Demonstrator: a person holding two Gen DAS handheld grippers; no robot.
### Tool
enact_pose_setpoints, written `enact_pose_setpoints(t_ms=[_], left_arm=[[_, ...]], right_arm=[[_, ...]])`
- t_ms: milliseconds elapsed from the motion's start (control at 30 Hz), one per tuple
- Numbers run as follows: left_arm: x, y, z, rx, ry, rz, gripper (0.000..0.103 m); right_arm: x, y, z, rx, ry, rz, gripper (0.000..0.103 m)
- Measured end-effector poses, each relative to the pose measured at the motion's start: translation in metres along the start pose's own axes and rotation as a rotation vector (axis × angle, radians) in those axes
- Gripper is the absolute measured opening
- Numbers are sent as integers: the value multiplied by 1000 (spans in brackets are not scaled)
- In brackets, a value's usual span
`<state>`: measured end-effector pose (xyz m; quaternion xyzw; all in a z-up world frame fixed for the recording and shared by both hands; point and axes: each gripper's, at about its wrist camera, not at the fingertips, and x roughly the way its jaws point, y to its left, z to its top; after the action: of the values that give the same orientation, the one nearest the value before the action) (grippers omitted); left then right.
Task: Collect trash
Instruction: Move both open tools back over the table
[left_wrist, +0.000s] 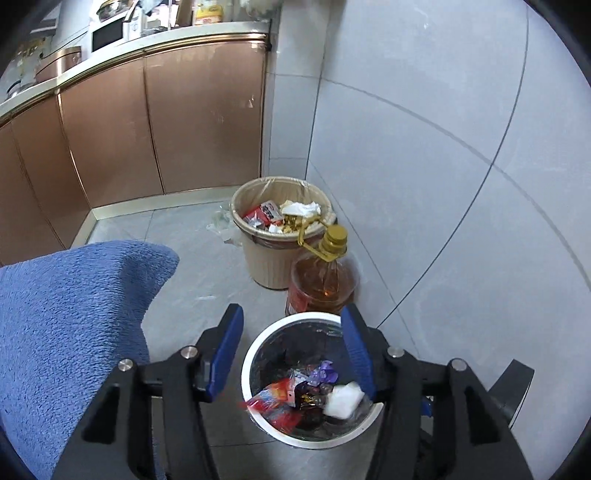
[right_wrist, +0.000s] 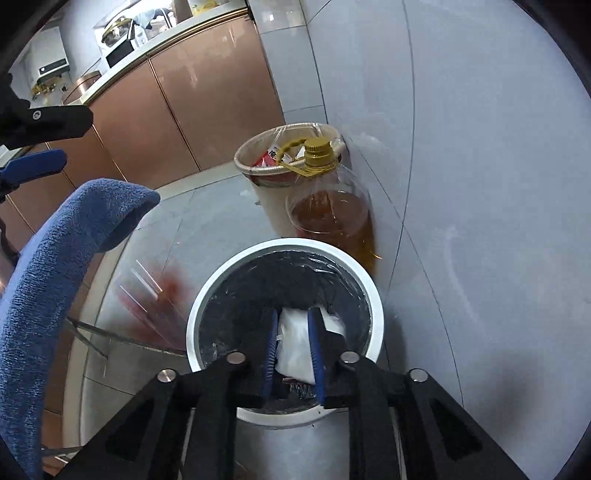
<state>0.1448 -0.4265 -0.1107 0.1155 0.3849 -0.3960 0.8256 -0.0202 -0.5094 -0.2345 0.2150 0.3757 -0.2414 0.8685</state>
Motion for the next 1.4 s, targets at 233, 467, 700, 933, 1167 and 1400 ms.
enact_pose_setpoints(t_ms=[233, 467, 700, 933, 1167, 1400], left_arm=[[-52, 32, 3, -101, -93, -3, 53], [-131, 61, -18, -153, -225, 64, 58], [-210, 92, -72, -120, -311, 298, 60], [-269, 142, -130, -139, -294, 421, 60], [-324, 193, -168, -250, -317, 494, 60], [-350, 221, -193, -290, -336, 574, 60]], right_arm=[[-34, 15, 12, -28, -74, -2, 32], [-86, 48, 15, -51, -150, 59, 44], [-152, 98, 10, -140, -235, 124, 56], [-198, 144, 3, -237, -291, 210, 59], [-229, 176, -2, -288, -319, 263, 60], [-251, 209, -10, -356, -338, 282, 64]])
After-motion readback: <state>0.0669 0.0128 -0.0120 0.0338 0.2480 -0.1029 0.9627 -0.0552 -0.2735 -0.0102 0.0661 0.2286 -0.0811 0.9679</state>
